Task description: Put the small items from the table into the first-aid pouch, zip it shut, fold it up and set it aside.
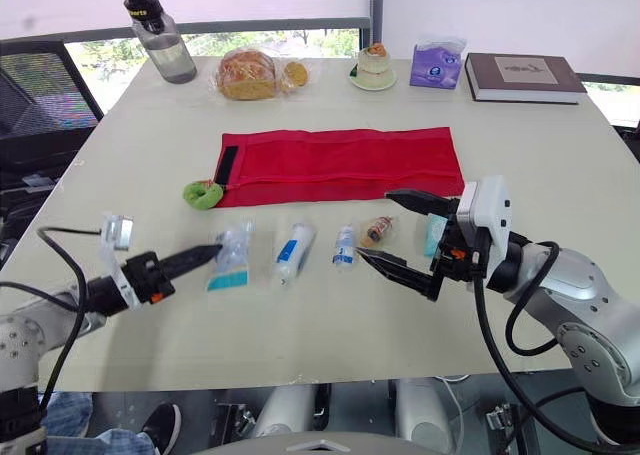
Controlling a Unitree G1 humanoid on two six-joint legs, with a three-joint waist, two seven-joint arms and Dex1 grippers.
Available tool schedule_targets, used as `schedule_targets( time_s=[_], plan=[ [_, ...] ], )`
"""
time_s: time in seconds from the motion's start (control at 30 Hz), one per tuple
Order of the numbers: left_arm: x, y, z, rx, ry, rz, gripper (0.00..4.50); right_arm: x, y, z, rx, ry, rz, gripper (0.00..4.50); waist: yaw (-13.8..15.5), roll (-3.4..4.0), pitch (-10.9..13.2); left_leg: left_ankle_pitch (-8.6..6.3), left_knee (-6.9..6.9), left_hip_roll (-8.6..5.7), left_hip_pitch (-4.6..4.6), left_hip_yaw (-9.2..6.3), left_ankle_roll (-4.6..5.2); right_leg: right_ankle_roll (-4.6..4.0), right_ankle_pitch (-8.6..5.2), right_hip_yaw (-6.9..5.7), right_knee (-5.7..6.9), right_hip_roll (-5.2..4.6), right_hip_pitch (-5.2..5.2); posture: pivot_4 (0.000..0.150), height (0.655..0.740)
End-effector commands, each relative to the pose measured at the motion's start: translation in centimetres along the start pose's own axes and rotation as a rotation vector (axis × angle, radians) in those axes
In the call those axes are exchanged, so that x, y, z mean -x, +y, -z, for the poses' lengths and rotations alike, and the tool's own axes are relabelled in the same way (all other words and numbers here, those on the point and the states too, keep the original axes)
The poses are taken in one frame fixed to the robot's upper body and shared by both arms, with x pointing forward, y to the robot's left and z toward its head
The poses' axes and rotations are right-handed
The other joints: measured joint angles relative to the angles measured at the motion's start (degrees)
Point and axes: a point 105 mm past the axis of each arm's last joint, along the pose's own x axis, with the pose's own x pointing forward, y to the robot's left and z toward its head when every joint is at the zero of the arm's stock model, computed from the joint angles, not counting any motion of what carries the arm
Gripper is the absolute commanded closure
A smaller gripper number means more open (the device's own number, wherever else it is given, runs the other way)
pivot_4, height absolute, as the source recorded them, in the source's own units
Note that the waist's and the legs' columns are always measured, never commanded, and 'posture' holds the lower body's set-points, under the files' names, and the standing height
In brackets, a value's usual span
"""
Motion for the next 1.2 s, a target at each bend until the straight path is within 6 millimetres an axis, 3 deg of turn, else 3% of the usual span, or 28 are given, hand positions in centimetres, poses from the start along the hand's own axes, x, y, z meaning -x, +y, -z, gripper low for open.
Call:
schedule_targets(
  time_s=[0.03, 0.2, 0.43, 0.67, 0.77, 1.0, 1.2],
  plan=[
    [-2.4, -3.0, -2.3, -0.100, -0.069, 0.079, 4.46, -1.1, -0.6, -0.2, -0.053, 0.008, 0.086, 0.00, 0.0, -0.02, 0.0, 0.00, 0.01, -0.05, -0.02, -0.01, 0.00, 0.01, 0.01, -0.01, 0.01, 0.10, 0.00, 0.150, 0.7387],
    [-6.0, -5.2, -3.3, -0.205, -0.105, 0.107, 4.46, -3.2, -0.4, -0.3, -0.198, -0.042, 0.123, 0.00, -0.3, -0.04, 0.0, 0.00, -0.01, -0.33, -0.05, 0.07, 0.00, 0.21, 0.13, 0.01, 0.05, 0.27, 0.00, 0.150, 0.7387],
    [-10.4, -8.1, -4.2, -0.210, -0.209, 0.166, 4.46, -6.1, -0.5, 0.6, -0.431, -0.032, 0.195, 0.00, -0.3, -0.04, 0.0, 0.01, -0.05, -0.35, -0.07, 0.09, 0.00, 0.23, 0.13, -0.01, 0.06, 0.38, 0.01, 0.150, 0.7387],
    [-11.8, -9.5, -3.0, -0.179, -0.225, 0.198, 4.46, -7.8, -0.9, -0.2, -0.571, -0.083, 0.227, 0.00, -0.6, -0.04, 0.0, 0.01, -0.02, -0.36, -0.08, 0.12, 0.01, 0.25, 0.14, 0.09, 0.09, 0.43, 0.01, 0.150, 0.7387],
    [-11.8, -9.3, -3.1, -0.180, -0.231, 0.194, 4.50, -7.9, -1.3, -0.3, -0.588, -0.088, 0.250, 0.86, -0.5, -0.04, 0.0, 0.01, -0.01, -0.35, -0.06, 0.03, 0.01, 0.24, 0.14, 0.02, 0.17, 0.48, 0.01, 0.150, 0.7387],
    [-11.7, -9.5, -2.6, -0.181, -0.216, 0.225, 4.50, -8.1, -2.0, -0.4, -0.593, -0.083, 0.280, 4.41, -0.6, -0.04, 0.0, 0.01, 0.01, -0.37, -0.07, 0.06, 0.01, 0.24, 0.13, 0.08, 0.15, 0.49, 0.01, 0.150, 0.7387],
    [-11.6, -9.5, -2.2, -0.176, -0.212, 0.234, 4.50, -7.8, -2.3, 0.0, -0.587, -0.070, 0.305, 4.46, -0.6, -0.03, 0.0, 0.01, 0.00, -0.35, -0.08, 0.03, 0.01, 0.24, 0.13, 0.06, 0.14, 0.51, 0.01, 0.150, 0.7387]
  ],
)
